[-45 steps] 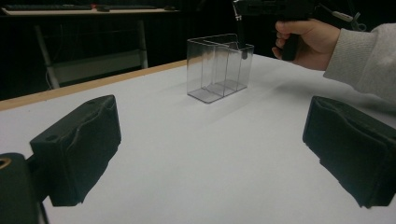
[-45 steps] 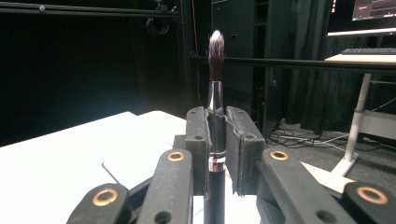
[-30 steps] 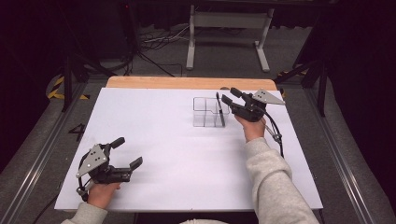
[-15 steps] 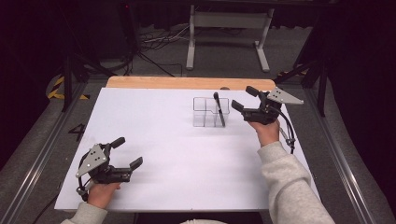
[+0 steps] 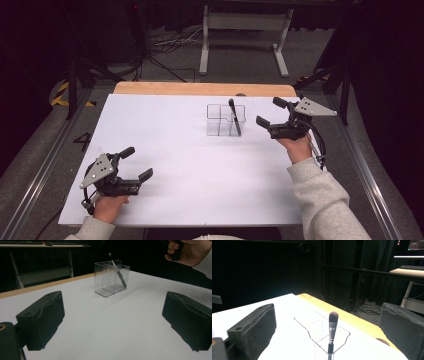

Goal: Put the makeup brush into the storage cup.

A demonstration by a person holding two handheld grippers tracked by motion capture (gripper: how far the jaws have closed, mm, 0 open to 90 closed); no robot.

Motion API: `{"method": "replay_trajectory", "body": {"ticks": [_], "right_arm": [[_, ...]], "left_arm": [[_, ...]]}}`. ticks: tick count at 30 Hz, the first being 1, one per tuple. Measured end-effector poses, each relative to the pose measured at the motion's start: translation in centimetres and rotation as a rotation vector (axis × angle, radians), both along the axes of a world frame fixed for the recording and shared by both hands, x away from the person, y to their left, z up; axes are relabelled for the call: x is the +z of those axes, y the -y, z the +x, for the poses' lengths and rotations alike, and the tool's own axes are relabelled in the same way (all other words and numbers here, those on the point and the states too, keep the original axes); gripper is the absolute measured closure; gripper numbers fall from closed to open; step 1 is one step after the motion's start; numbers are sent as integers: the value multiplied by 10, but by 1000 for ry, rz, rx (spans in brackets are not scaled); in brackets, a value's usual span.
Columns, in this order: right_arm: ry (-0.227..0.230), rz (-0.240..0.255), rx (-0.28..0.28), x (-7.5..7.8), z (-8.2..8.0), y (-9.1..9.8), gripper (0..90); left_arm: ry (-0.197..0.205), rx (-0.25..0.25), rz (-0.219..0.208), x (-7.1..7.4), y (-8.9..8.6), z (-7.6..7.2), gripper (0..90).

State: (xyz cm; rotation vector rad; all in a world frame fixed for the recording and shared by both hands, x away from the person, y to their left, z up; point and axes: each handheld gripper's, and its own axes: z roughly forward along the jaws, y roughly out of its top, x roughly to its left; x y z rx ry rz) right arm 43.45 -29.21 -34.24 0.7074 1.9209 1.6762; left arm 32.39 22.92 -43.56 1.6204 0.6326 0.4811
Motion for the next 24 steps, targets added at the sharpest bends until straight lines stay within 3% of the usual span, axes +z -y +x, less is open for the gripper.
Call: {"method": "replay_trajectory", "body": {"ticks": [11,24], "right_arm": [[-12,-45,16,-4,-24,12,5],[-38,-98,16,-22,-52,27,4]], "left_arm": [[4,-7,7,3,-1,0,39],[-2,-19,11,4,-3,0,36]]}}
